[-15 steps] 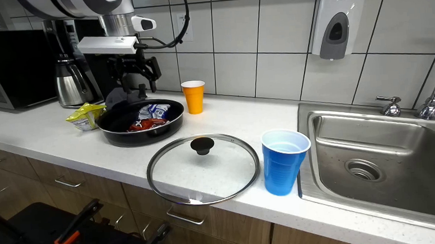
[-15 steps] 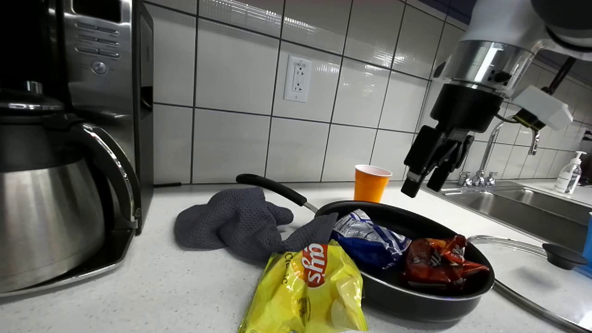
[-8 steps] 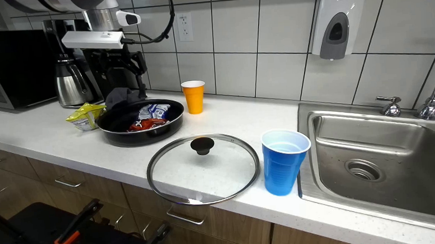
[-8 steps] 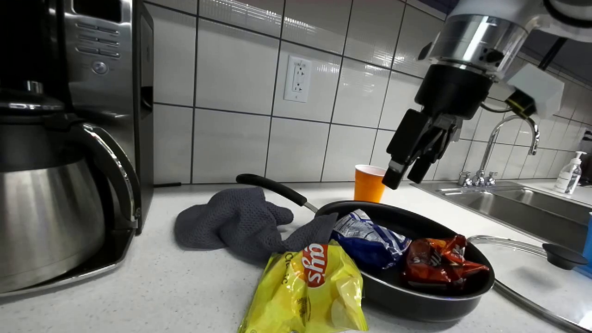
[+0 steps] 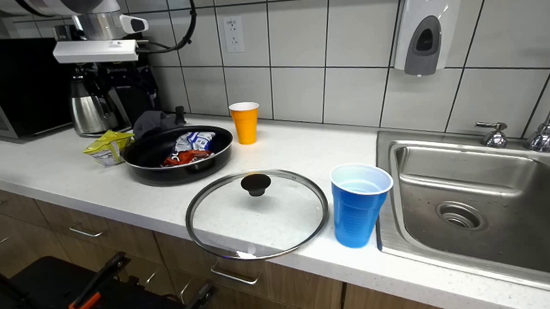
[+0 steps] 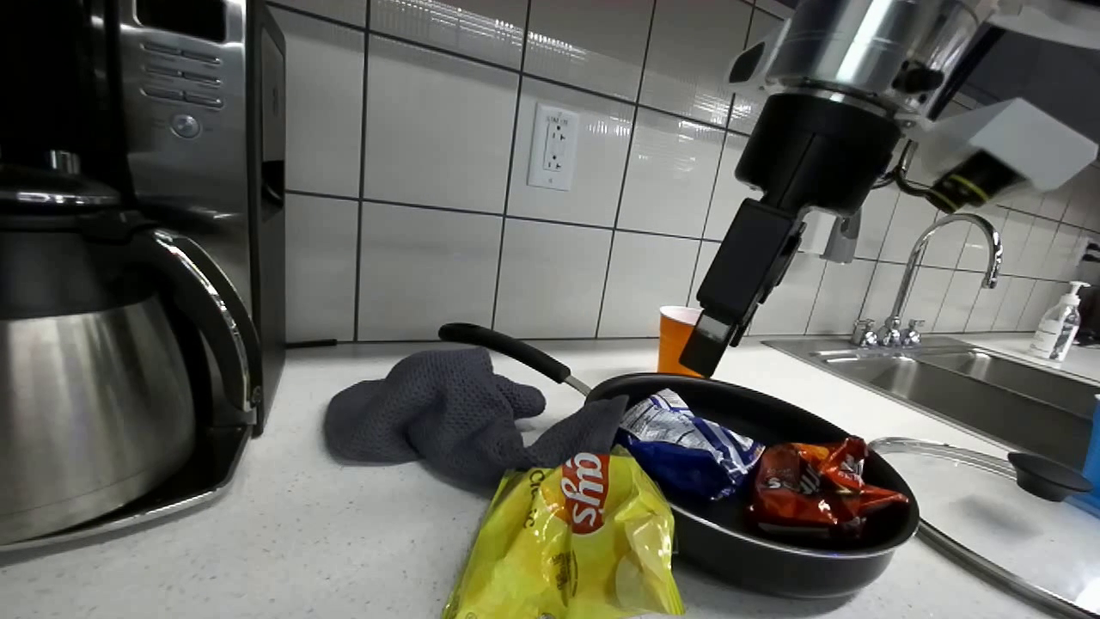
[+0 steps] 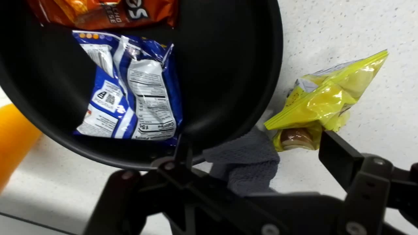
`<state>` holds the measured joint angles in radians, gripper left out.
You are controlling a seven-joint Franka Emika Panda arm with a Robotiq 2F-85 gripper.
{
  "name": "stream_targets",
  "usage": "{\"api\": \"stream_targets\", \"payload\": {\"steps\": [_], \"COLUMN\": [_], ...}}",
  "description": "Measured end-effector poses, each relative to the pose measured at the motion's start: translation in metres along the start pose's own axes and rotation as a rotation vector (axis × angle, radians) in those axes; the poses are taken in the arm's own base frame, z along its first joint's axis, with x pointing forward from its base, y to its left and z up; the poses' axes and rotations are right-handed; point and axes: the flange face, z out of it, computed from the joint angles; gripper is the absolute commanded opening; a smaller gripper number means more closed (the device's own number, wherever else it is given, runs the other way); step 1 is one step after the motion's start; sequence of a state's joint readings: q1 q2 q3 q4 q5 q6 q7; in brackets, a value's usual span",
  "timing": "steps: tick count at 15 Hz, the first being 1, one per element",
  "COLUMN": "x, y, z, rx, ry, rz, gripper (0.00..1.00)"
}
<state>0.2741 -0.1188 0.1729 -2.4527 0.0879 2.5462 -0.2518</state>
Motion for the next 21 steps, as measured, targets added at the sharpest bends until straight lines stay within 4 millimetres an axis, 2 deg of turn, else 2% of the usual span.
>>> {"api": "stream_targets", "payload": {"steps": [4,6,21], "x": [0.004,0.004,0.004], "y": [-0.031,-0.039,-0.04], "z": [0.006,0.01,0.013], "rx": [0.016,0.022,0.025], "ry": [-0.01,-0.017,-0.022], "rz": [-0.17,-0.225,-0.246], "gripper": [1.0,1.0,1.0]}}
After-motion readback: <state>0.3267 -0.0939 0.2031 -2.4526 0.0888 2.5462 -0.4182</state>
